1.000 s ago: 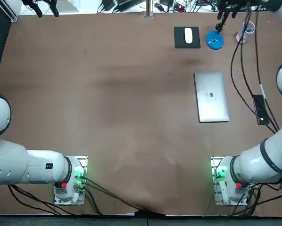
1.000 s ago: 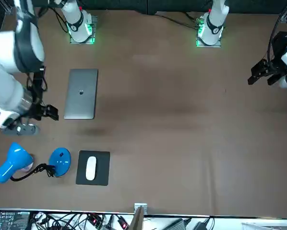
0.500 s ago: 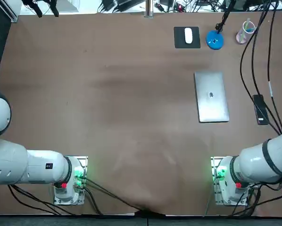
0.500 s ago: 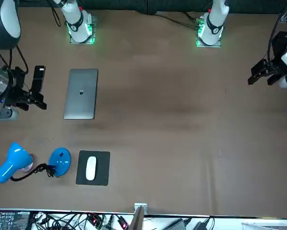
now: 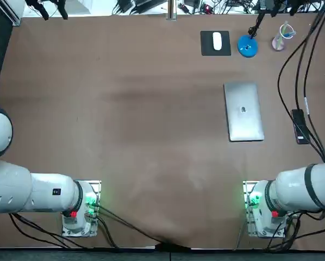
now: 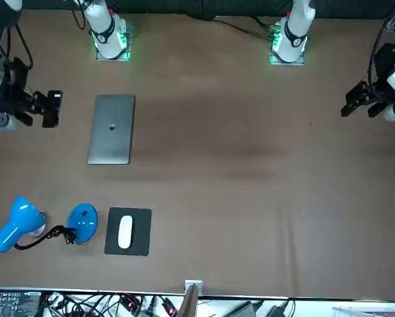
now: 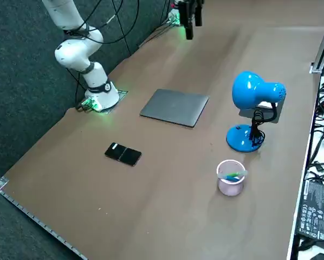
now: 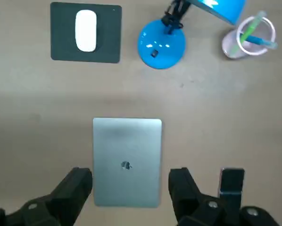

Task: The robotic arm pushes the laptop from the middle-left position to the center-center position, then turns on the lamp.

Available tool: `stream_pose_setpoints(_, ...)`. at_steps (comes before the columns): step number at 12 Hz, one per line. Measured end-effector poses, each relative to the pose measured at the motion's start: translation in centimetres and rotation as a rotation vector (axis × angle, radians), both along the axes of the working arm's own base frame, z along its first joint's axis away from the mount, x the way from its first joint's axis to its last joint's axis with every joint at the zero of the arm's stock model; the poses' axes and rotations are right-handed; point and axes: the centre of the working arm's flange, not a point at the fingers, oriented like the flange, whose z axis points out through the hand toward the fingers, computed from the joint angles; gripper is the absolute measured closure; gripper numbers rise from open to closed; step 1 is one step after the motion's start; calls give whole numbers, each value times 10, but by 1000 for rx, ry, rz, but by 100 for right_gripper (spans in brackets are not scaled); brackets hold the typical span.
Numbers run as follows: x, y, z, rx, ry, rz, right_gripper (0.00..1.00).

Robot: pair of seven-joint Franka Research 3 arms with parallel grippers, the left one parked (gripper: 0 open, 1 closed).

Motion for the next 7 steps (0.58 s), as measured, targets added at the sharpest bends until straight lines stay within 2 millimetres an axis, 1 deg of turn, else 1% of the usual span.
stream_pose_setpoints(2, -18, -13, 9, -5, -7, -23, 0)
stream_pose_setpoints(4, -33, -23, 14, -5, -9, -36, 0)
stream_pose_setpoints(7, -47, -23, 14, -2, -6, -34, 0)
